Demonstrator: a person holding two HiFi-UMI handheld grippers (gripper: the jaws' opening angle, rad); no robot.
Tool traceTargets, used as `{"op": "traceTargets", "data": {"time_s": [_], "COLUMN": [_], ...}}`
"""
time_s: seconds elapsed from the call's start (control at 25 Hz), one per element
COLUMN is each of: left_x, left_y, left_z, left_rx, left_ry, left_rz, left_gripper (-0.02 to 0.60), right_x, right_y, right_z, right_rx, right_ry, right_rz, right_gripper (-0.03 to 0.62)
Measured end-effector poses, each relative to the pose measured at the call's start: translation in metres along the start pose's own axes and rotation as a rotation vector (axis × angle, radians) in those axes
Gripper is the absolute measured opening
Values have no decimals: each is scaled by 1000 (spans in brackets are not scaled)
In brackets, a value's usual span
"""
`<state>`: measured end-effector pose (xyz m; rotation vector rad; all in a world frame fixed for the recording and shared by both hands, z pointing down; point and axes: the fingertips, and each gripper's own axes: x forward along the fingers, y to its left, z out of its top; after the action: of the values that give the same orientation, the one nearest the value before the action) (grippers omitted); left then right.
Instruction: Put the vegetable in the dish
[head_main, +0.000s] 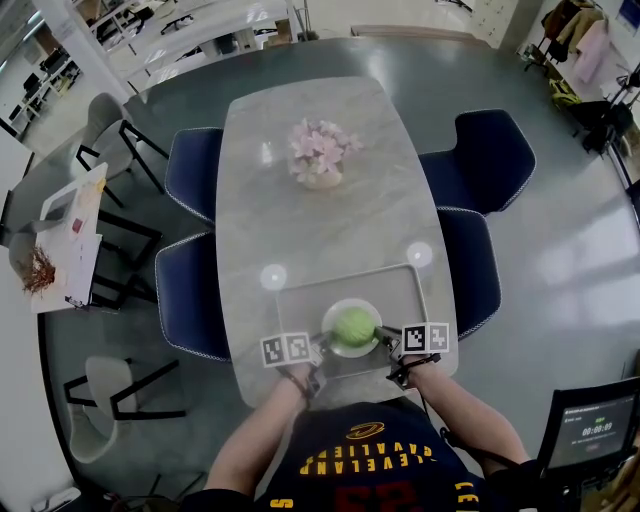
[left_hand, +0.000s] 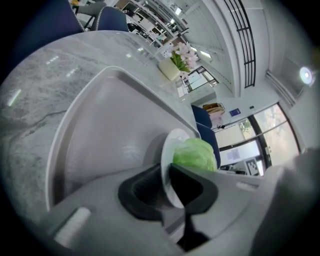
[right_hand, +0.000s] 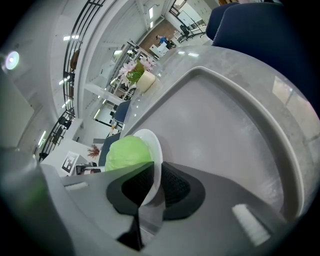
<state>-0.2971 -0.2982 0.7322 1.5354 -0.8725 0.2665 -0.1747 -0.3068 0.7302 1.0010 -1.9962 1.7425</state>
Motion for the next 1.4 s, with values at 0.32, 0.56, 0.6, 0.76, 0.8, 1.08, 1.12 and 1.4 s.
{"op": "traceTargets", "data": {"time_s": [0.32, 0.56, 0.6, 0.76, 0.8, 1.08, 1.12, 1.4], "left_x": [3, 4, 4, 3, 3, 4, 4, 5], "left_y": [5, 5, 5, 4, 4, 2, 2, 3], "left_z": [0, -1, 0, -1, -2, -3, -3, -2], "left_rx": [11, 21, 26, 98, 118, 190, 196, 244], "left_ry": [4, 3, 1, 5, 9, 22, 21, -4], "left_rz": [40, 49, 58, 125, 141, 193, 199, 243], "left_gripper": [61, 63, 63, 72, 74, 80, 80, 81], "right_x": [3, 4, 4, 3, 2, 1, 1, 1], "right_y": [-4, -6, -6, -5, -5, -6, -6, -7], "right_z": [0, 0, 0, 1, 1, 2, 2, 3], "right_rx": [-12, -17, -16, -22, -23, -81, -86, -154], "right_ry": [14, 22, 23, 17, 15, 22, 22, 21], "right_rz": [-16, -15, -14, -11, -13, -40, -43, -62], "right_gripper": [51, 51, 52, 52, 52, 55, 55, 58]}}
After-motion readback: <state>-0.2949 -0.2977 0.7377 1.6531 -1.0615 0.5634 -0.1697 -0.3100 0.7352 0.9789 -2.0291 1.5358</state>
